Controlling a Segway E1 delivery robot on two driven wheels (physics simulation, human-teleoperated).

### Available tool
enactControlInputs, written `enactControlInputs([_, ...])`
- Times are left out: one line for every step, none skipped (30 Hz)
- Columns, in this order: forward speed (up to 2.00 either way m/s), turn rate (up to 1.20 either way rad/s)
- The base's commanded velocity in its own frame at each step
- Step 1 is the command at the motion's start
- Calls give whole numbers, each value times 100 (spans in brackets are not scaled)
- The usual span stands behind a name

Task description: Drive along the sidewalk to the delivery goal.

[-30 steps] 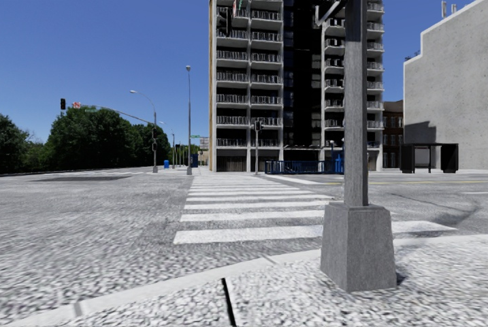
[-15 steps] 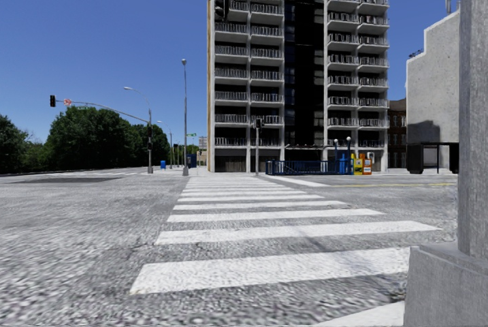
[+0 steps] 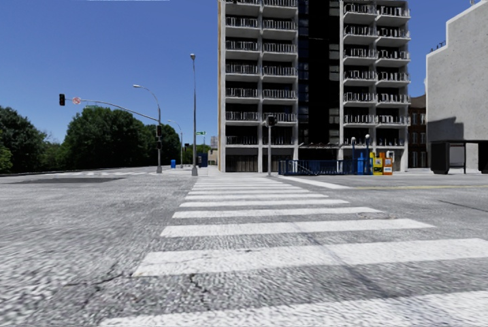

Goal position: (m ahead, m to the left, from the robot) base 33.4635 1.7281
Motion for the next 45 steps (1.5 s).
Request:
enactControlInputs([140, 17])
enactControlInputs([140, 13])
enactControlInputs([140, 13])
enactControlInputs([140, 12])
enactControlInputs([140, 12])
enactControlInputs([140, 5])
enactControlInputs([140, 5])
enactControlInputs([140, 0])
enactControlInputs([140, 0])
enactControlInputs([140, 0])
enactControlInputs([140, 0])
enactControlInputs([140, 0])
enactControlInputs([140, 0])
enactControlInputs([140, 0])
enactControlInputs([140, 0])
enactControlInputs([140, 0])
enactControlInputs([140, 0])
enactControlInputs([140, 0])
enactControlInputs([140, 0])
enactControlInputs([140, 0])
enactControlInputs([140, 0])
enactControlInputs([140, 0])
enactControlInputs([140, 0])
enactControlInputs([140, 0])
enactControlInputs([140, 0])
enactControlInputs([140, 0])
enactControlInputs([140, 0])
enactControlInputs([140, 0])
enactControlInputs([140, 0])
enactControlInputs([140, 0])
enactControlInputs([140, 0])
enactControlInputs([140, 0])
enactControlInputs([140, 0])
enactControlInputs([140, 0])
enactControlInputs([140, 0])
enactControlInputs([140, 0])
enactControlInputs([141, 9])
enactControlInputs([141, 9])
enactControlInputs([162, 14])
enactControlInputs([200, 16])
enactControlInputs([200, 17])
enactControlInputs([200, 17])
enactControlInputs([200, 17])
enactControlInputs([200, 18])
enactControlInputs([200, 18])
